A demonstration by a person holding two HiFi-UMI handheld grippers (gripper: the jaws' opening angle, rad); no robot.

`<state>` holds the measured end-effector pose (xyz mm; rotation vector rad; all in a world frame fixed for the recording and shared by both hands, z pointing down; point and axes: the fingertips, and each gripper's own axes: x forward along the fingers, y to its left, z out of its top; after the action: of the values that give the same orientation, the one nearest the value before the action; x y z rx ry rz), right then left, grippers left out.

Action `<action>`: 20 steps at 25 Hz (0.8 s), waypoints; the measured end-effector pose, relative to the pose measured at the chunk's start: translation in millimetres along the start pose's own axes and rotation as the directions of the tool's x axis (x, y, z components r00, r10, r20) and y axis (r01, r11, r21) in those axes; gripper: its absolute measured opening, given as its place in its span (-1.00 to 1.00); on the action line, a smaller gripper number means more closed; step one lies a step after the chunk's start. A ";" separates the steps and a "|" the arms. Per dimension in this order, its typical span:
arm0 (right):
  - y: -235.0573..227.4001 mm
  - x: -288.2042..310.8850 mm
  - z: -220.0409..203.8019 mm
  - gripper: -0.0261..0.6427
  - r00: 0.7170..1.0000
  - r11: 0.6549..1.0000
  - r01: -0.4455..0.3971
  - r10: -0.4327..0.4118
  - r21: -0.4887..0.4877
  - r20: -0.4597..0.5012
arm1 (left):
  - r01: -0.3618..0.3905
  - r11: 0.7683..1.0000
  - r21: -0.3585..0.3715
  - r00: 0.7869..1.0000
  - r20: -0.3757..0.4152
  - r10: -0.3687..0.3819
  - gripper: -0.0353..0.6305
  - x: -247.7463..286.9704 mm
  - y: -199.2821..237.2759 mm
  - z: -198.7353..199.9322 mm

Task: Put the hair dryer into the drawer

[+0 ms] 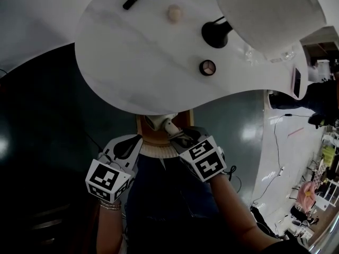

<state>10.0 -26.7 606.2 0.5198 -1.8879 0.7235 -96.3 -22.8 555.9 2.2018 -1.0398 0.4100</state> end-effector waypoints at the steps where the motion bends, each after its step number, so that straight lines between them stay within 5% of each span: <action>1: -0.9 2.1 0.7 -0.29 1.000 1.000 0.000 0.000 0.001 -0.001 | 0.000 1.000 -0.001 1.000 0.001 0.000 -0.85 1.0 1.5 -0.5; 20: -15.0 32.5 8.7 -0.29 1.000 1.000 0.017 -0.017 0.020 -0.019 | -0.025 0.999 -0.026 1.000 -0.018 0.024 -0.85 11.9 24.3 -20.4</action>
<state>0.8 -44.7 637.0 0.5398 -1.8586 0.7343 -107.6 -26.9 587.6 2.1605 -1.0578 0.4233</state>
